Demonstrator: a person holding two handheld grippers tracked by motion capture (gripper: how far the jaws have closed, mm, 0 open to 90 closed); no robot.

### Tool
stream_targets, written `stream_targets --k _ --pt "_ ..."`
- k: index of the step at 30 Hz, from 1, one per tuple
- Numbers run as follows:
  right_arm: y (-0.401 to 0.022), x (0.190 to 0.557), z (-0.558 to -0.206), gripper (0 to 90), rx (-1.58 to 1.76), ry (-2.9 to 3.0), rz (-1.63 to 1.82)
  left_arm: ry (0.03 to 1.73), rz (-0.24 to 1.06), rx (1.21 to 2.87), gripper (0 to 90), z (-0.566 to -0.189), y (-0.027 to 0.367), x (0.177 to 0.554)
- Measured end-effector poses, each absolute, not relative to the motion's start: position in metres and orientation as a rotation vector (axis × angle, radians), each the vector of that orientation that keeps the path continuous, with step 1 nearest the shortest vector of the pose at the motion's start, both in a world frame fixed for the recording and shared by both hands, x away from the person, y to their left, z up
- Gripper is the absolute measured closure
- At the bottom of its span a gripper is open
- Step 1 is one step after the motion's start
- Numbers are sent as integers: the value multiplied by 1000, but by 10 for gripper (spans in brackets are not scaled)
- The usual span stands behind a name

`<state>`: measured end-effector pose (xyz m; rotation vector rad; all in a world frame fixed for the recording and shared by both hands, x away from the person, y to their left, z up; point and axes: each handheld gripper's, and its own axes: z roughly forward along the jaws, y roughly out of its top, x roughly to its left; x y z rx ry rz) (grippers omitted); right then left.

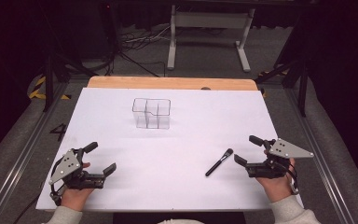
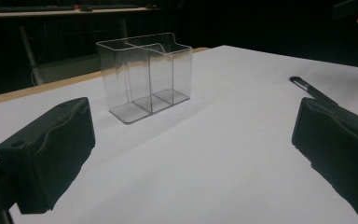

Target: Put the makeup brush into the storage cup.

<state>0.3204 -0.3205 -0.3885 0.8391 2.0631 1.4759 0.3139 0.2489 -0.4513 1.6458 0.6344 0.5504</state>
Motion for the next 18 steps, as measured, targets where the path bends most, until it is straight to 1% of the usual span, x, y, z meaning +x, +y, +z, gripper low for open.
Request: stream_targets --k 7,9,18 --pt "-316 323 -376 93 946 2107 1396 624 537 1652 0 -451 247 314" --pt "-313 324 -369 71 1012 2125 1351 631 540 1657 0 -452 247 315" --pt "-304 331 -355 46 1193 2213 1215 622 548 1655 0 -450 245 314"
